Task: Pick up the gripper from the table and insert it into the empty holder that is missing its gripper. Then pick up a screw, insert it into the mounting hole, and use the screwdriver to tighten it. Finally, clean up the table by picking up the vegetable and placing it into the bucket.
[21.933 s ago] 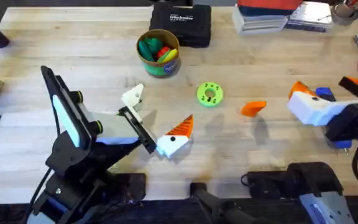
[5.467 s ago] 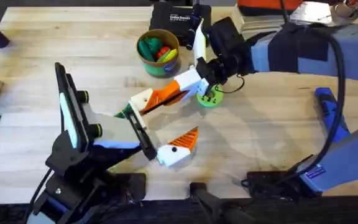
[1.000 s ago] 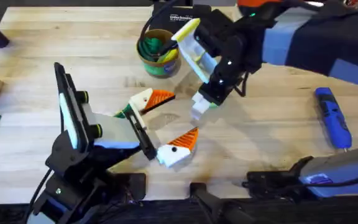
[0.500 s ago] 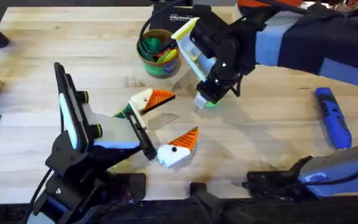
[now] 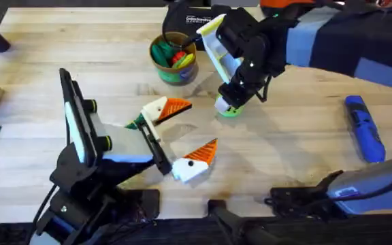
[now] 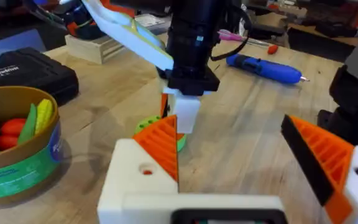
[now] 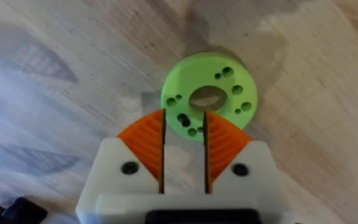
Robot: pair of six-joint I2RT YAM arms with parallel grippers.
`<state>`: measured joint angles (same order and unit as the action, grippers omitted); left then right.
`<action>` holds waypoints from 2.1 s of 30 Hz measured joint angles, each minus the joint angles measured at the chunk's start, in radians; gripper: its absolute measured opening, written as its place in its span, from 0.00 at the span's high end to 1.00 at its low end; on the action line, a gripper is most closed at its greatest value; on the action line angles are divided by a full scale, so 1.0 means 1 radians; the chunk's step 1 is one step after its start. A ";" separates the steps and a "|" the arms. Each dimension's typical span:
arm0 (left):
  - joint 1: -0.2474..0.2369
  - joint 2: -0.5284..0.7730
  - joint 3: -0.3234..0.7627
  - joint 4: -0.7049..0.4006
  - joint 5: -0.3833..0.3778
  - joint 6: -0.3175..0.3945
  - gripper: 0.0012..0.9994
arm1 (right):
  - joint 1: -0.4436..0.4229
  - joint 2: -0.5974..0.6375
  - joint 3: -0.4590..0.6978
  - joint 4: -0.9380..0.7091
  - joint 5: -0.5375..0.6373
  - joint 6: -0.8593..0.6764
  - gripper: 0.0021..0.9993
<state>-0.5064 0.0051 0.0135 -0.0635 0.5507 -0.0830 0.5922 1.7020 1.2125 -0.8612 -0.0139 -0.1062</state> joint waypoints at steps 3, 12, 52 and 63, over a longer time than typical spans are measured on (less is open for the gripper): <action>0.000 0.000 0.000 0.000 0.000 0.000 0.01 | 0.000 0.003 0.000 0.000 -0.016 0.002 0.69; 0.000 0.000 0.000 0.000 0.000 0.000 0.01 | 0.000 0.037 -0.006 0.000 -0.030 0.003 0.73; 0.000 0.000 0.000 0.000 0.000 0.000 0.01 | 0.005 -0.129 0.350 -0.263 0.022 -0.038 0.99; 0.000 0.000 0.000 0.000 0.000 0.000 0.01 | 0.160 -0.006 0.651 -0.453 -0.091 -0.047 0.99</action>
<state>-0.5064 0.0051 0.0135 -0.0635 0.5510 -0.0830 0.7517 1.6959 1.8637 -1.3147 -0.1049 -0.1535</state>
